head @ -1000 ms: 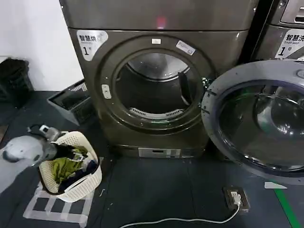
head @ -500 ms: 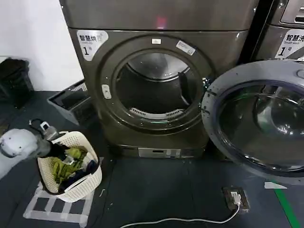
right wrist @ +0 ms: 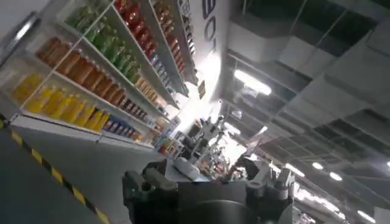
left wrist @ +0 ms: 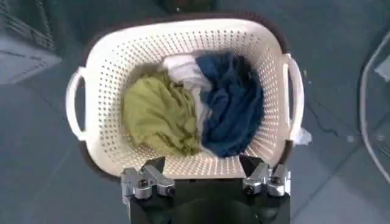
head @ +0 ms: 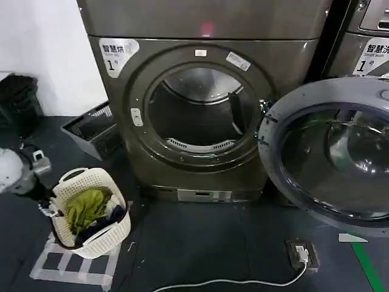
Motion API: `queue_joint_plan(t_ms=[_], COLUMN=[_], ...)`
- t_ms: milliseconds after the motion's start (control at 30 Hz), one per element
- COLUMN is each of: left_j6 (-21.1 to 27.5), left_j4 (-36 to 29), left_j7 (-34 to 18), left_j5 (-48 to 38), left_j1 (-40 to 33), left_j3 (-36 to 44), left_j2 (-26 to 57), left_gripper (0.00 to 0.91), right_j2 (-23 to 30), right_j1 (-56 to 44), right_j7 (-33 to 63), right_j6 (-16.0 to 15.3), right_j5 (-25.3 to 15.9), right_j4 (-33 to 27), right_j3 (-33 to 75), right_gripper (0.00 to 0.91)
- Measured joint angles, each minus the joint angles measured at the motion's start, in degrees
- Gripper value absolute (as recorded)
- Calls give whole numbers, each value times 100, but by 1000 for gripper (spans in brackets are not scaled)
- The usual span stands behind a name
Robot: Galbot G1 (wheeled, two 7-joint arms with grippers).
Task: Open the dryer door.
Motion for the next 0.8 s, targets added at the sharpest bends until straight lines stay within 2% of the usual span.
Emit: queue_joint_plan(t_ms=[133, 367, 800], left_j6=[0, 0, 3], left_j4=[90, 235, 299], left_j7=[203, 75, 94], left_j5=[215, 191, 151], left_j1=[-19, -24, -19], left_j3=[-41, -174, -190], left_j2=[-59, -92, -206], left_gripper=[907, 907, 907], right_j2=[13, 26, 37], right_j1=[18, 51, 48], right_j7=[-45, -136, -159], right_j6=[59, 244, 243], right_j5=[24, -11, -15], right_j4=[9, -28, -48], right_j3=[-11, 9, 53], right_gripper=[907, 907, 907])
